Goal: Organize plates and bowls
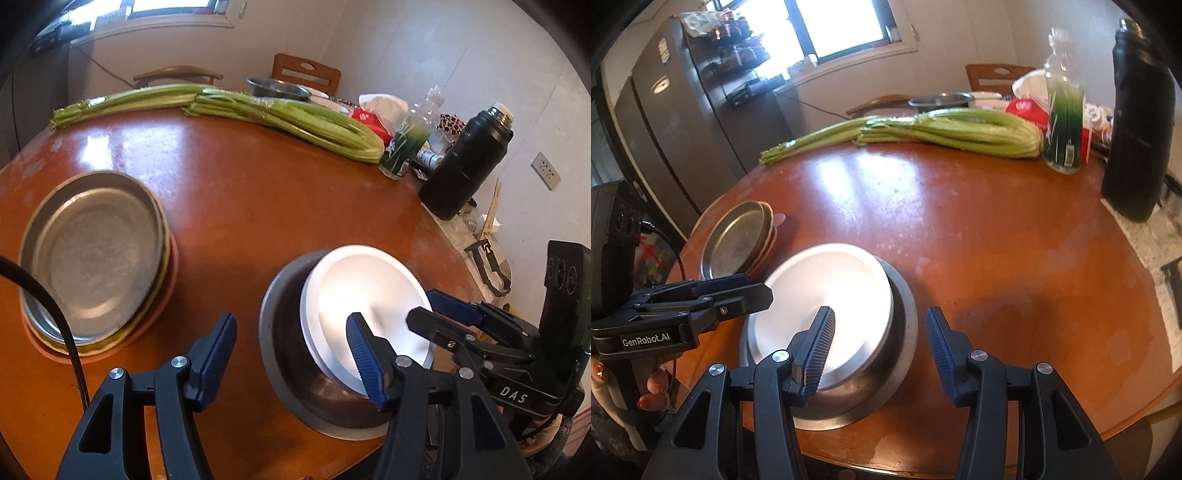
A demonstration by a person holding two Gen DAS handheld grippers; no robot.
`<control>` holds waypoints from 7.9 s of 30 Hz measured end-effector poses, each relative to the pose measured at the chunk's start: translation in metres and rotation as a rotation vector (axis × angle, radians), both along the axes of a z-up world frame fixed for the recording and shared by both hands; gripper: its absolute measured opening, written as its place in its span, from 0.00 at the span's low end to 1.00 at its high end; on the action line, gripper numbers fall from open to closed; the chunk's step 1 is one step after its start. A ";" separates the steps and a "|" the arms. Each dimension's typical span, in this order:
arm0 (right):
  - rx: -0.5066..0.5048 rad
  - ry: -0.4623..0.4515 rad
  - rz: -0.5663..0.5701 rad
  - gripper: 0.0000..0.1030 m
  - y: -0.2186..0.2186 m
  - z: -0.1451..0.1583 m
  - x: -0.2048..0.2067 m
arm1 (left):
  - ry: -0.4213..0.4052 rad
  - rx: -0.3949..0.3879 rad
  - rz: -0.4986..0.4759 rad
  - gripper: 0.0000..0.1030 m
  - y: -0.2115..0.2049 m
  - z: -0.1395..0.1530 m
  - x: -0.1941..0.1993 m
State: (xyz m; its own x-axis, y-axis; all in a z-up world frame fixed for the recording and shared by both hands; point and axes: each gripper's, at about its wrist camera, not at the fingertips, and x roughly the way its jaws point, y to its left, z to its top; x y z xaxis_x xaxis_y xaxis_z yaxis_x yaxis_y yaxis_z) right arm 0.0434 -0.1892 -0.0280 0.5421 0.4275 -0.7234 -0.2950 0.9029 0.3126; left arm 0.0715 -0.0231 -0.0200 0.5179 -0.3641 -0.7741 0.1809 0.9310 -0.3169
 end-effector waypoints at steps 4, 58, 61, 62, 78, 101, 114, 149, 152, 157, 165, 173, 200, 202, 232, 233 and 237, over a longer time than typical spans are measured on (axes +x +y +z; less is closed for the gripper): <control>0.012 0.028 0.000 0.51 0.002 -0.008 0.002 | 0.027 0.005 -0.015 0.60 -0.007 -0.009 0.002; 0.099 -0.094 0.238 0.56 0.125 0.061 0.029 | -0.113 0.034 0.195 0.59 0.099 0.056 -0.003; 0.104 -0.094 0.257 0.56 0.138 0.063 0.033 | -0.122 0.036 0.214 0.59 0.113 0.058 -0.004; 0.103 -0.097 0.263 0.56 0.143 0.064 0.034 | -0.124 0.036 0.218 0.59 0.118 0.058 -0.004; 0.086 -0.099 0.309 0.56 0.198 0.066 0.059 | -0.116 0.017 0.252 0.59 0.168 0.053 0.010; 0.071 -0.034 0.289 0.56 0.204 0.042 0.068 | -0.042 0.018 0.243 0.59 0.173 0.020 0.026; 0.068 -0.005 0.294 0.56 0.208 0.028 0.071 | -0.032 0.021 0.247 0.59 0.177 0.009 0.029; -0.070 -0.091 0.245 0.56 0.213 0.023 0.067 | -0.083 0.129 0.271 0.59 0.170 0.008 0.020; -0.084 -0.093 0.241 0.56 0.213 0.022 0.067 | -0.085 0.131 0.279 0.59 0.171 0.010 0.018; -0.108 -0.099 0.236 0.56 0.215 0.020 0.066 | -0.091 0.138 0.287 0.59 0.173 0.012 0.014; -0.058 -0.081 0.231 0.56 0.209 0.026 0.068 | -0.109 0.146 0.310 0.59 0.174 0.019 0.007; -0.063 -0.134 0.216 0.56 0.203 0.038 0.058 | -0.152 0.181 0.341 0.60 0.170 0.032 -0.006; -0.099 -0.216 0.167 0.62 0.141 0.025 -0.048 | -0.220 0.298 0.479 0.64 0.111 0.028 -0.108; -0.075 -0.216 0.161 0.62 0.137 0.025 -0.053 | -0.211 0.297 0.475 0.64 0.109 0.023 -0.111; -0.073 -0.186 0.162 0.63 0.140 0.013 -0.062 | -0.180 0.304 0.461 0.64 0.099 0.005 -0.116; -0.073 -0.187 0.162 0.63 0.140 0.013 -0.063 | -0.179 0.305 0.460 0.64 0.099 0.005 -0.116; -0.070 -0.189 0.157 0.63 0.139 0.013 -0.063 | -0.176 0.303 0.455 0.64 0.099 0.004 -0.116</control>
State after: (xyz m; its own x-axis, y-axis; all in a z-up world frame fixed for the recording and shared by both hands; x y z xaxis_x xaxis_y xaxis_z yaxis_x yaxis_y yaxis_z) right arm -0.0199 -0.0506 -0.0152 0.6013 0.4696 -0.6465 -0.4808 0.8589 0.1766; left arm -0.0449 0.0758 -0.0164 0.7011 0.1509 -0.6969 -0.2338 0.9720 -0.0248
